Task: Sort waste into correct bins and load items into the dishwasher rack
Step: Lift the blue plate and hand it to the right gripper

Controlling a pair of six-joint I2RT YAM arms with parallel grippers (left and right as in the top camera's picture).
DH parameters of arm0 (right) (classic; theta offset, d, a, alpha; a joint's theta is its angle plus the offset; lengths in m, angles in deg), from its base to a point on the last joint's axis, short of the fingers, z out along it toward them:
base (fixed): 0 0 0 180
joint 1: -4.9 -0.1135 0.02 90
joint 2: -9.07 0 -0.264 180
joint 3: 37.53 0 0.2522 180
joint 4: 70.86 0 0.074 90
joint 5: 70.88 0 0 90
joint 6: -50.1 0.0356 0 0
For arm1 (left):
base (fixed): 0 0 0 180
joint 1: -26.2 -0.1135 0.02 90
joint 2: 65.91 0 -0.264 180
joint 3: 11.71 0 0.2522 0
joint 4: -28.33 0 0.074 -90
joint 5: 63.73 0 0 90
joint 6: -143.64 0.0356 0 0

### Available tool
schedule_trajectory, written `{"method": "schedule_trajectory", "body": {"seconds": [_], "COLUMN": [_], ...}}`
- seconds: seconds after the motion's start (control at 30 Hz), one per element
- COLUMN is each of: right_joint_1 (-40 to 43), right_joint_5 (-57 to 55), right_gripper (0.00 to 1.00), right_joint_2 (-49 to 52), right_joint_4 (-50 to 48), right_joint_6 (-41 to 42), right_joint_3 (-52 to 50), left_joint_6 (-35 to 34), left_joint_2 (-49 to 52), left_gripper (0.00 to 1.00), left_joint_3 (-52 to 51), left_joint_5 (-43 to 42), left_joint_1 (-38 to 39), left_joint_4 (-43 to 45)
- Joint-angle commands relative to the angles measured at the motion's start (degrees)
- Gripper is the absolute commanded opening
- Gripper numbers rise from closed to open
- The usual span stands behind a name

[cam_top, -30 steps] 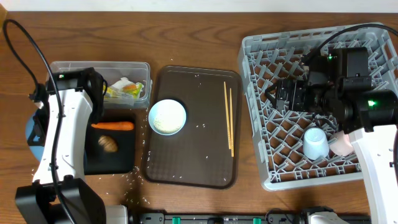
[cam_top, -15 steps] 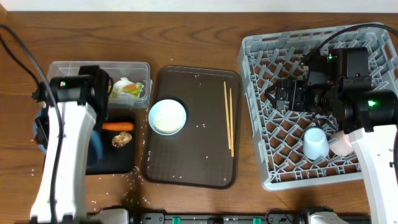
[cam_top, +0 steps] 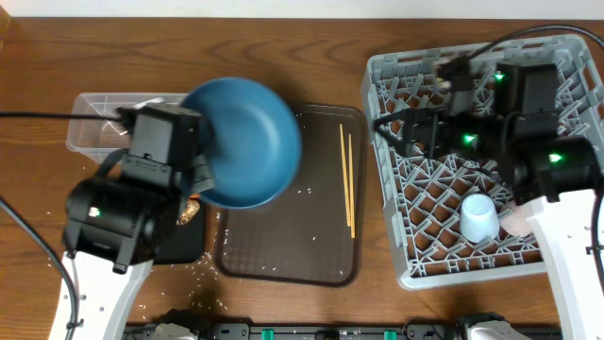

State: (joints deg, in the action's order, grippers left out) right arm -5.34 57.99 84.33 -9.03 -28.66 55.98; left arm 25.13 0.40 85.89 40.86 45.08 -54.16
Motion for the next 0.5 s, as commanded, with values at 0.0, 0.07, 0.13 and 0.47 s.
{"method": "schedule_trajectory", "body": {"seconds": [0.0, 0.07, 0.13, 0.47], "right_joint_1": [-5.5, -9.0, -12.6, -21.2], "right_joint_5": [6.6, 2.3, -4.0, -34.9], "right_gripper": [0.90, 0.89, 0.86, 0.75], "right_joint_2": [0.1, 0.1, 0.1, 0.9], "right_joint_4": [-2.5, -2.9, -2.9, -1.6], "right_joint_6": [-1.2, -1.0, -0.7, 4.6], "right_joint_3": [0.1, 0.1, 0.1, 0.1], "left_joint_6": [2.0, 2.2, 2.4, 2.4], "left_joint_2": [0.3, 0.9, 1.6, 2.1], "left_gripper": [0.06, 0.06, 0.06, 0.06], "left_joint_3": [1.1, 1.1, 1.1, 1.1], "left_joint_5": [-4.9, -4.9, -5.0, -5.0], "left_joint_1": [3.9, 5.8, 6.9, 9.7], "left_joint_4": [3.1, 5.2, 6.3, 8.9]}}
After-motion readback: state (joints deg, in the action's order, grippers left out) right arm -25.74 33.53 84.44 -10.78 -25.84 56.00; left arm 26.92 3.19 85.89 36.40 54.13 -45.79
